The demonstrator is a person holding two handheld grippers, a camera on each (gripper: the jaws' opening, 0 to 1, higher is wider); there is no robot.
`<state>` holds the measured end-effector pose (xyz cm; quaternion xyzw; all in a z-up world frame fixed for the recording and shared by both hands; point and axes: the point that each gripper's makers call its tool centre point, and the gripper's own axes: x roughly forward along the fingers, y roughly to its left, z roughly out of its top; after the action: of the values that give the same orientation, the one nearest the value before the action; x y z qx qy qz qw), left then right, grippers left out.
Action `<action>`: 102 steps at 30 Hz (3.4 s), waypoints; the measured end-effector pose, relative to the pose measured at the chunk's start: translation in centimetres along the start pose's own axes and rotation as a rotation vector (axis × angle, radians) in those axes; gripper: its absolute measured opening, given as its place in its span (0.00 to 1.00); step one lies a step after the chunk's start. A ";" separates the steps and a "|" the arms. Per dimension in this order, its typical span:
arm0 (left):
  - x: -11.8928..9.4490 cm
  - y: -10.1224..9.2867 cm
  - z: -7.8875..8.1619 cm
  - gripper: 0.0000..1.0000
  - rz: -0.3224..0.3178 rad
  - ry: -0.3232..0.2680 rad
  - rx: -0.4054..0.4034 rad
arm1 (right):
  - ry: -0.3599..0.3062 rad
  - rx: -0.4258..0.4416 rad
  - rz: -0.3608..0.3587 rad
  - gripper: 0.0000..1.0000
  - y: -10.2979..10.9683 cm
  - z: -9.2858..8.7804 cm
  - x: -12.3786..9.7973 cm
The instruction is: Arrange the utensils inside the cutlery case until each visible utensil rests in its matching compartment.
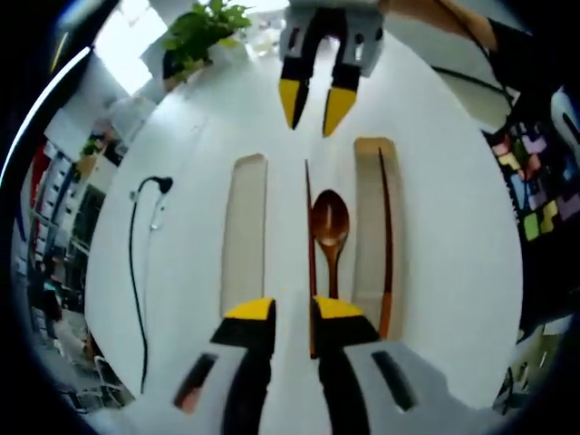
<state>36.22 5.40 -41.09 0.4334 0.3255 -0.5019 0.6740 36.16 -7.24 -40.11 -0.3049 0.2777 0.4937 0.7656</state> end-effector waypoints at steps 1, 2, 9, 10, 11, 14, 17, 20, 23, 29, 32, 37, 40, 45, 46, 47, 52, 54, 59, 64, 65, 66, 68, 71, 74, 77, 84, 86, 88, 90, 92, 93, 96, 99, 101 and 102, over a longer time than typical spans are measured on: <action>0.1 0.1 -0.1 0.17 0.001 0.002 -0.006 | 0.004 -0.002 0.003 0.17 -0.1 -0.1 0.2; 0.3 0.2 -0.3 0.17 0.003 0.008 -0.011 | 0.009 -0.005 0.005 0.17 -0.2 -0.2 0.4; 1.2 0.4 -1.0 0.17 -0.011 0.027 -0.027 | 0.060 -0.082 0.019 0.18 -0.1 -0.9 2.0; 1.3 0.4 -1.1 0.17 -0.015 0.028 -0.030 | 0.068 -0.089 0.021 0.18 -0.1 -1.0 2.2; 1.5 0.2 -1.2 0.17 -0.020 0.032 -0.031 | 0.076 -0.094 0.024 0.18 -0.2 -1.1 2.4; 1.9 -0.4 -1.7 0.18 -0.041 0.066 -0.007 | 0.088 -0.101 0.041 0.18 -0.1 -1.3 2.8; 2.0 -0.4 -1.8 0.18 -0.045 0.068 -0.003 | 0.076 -0.103 0.067 0.18 0.3 -1.3 3.1; 2.0 -0.3 -1.8 0.18 -0.048 0.068 -0.011 | 0.098 -0.125 0.077 0.18 0.4 -1.7 3.6; 2.3 -0.4 -2.4 0.18 -0.058 0.088 -0.010 | 0.112 -0.126 0.089 0.18 0.4 -2.1 4.1; 3.0 -0.5 -3.3 0.18 -0.078 0.126 -0.005 | 0.149 -0.130 0.104 0.18 0.4 -3.2 5.1; 3.3 -0.6 -3.6 0.18 -0.085 0.142 -0.005 | 0.154 -0.127 0.110 0.18 0.4 -3.5 5.4; 3.7 -0.4 -4.1 0.18 -0.099 0.161 -0.007 | 0.138 -0.083 0.118 0.18 0.3 -3.8 5.9; 4.0 -0.4 -4.1 0.18 -0.101 0.163 -0.008 | 0.120 -0.062 0.125 0.17 0.4 -3.6 6.0; 4.5 -0.4 -4.3 0.17 -0.114 0.168 -0.023 | 0.114 -0.081 0.150 0.07 1.2 -3.6 6.0; 4.5 -0.4 -4.3 0.17 -0.123 0.167 -0.031 | 0.112 -0.095 0.160 0.04 1.5 -3.6 6.0; 4.5 -0.4 -4.4 0.16 -0.134 0.164 -0.048 | 0.107 -0.107 0.162 0.03 1.7 -3.6 6.0; 4.6 -1.2 -4.3 0.12 -0.175 0.168 -0.112 | 0.080 -0.050 0.147 0.03 1.3 -3.4 6.2; 4.5 -1.2 -4.3 0.12 -0.184 0.172 -0.134 | 0.063 -0.018 0.152 0.03 1.2 -3.3 6.3; 4.5 -1.2 -4.3 0.11 -0.195 0.165 -0.175 | 0.042 0.040 0.166 0.03 1.2 -2.8 6.7; 4.5 -1.4 -4.2 0.11 -0.184 0.154 -0.158 | 0.045 0.063 0.171 0.03 1.5 -2.1 7.1; 4.6 -1.4 -4.2 0.11 -0.180 0.161 -0.169 | 0.051 0.061 0.171 0.03 1.5 -2.1 7.1; 4.6 -1.4 -4.1 0.11 -0.178 0.167 -0.174 | 0.057 0.061 0.170 0.03 1.5 -2.1 7.1; 4.7 -1.4 -4.1 0.09 -0.175 0.178 -0.176 | 0.065 0.069 0.168 0.03 1.5 -2.1 7.1; 4.7 -1.2 -4.2 0.07 -0.166 0.195 -0.185 | 0.057 0.079 0.165 0.03 1.7 -2.3 7.0; 4.8 -1.3 -4.2 0.07 -0.164 0.195 -0.163 | 0.041 0.089 0.162 0.03 1.7 -2.3 7.0; 4.8 -1.3 -4.2 0.07 -0.161 0.190 -0.151 | 0.027 0.094 0.150 0.03 1.5 -2.3 7.0; 5.0 -1.1 -3.7 0.06 -0.147 0.157 -0.149 | 0.048 0.021 0.089 0.03 0.7 -2.5 6.9; 4.9 -1.1 -3.3 0.06 -0.142 0.150 -0.133 | 0.058 0.011 0.074 0.03 0.4 -2.6 6.7; 4.7 -0.7 -2.8 0.06 -0.124 0.145 -0.121 | 0.061 0.012 0.065 0.03 0.1 -2.8 6.5; 4.4 -0.6 -2.4 0.06 -0.117 0.143 -0.116 | 0.052 0.020 0.055 0.03 -0.1 -2.9 6.3; 4.1 -0.5 -2.2 0.06 -0.110 0.145 -0.107 | 0.039 0.023 0.051 0.03 -0.1 -2.8 5.9; 3.9 -0.4 -2.2 0.06 -0.102 0.147 -0.097 | 0.033 0.022 0.049 0.03 -0.1 -2.6 5.8; 3.4 -0.4 -1.9 0.06 -0.093 0.145 -0.089 | 0.026 0.013 0.039 0.03 -0.1 -2.3 5.3; 3.0 -0.3 -1.7 0.06 -0.079 0.147 -0.077 | 0.021 -0.002 0.031 0.03 0.0 -1.9 4.8; 2.6 -0.3 -1.6 0.06 -0.072 0.148 -0.075 | 0.018 -0.009 0.027 0.03 0.0 -1.6 4.5; 2.5 -0.3 -1.6 0.06 -0.068 0.147 -0.073 | 0.015 -0.012 0.023 0.03 0.0 -1.5 4.3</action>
<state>36.63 5.85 -43.99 0.4330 0.4069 -0.4791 0.6461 37.49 -5.81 -44.21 -0.3102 0.2840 0.5018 0.7559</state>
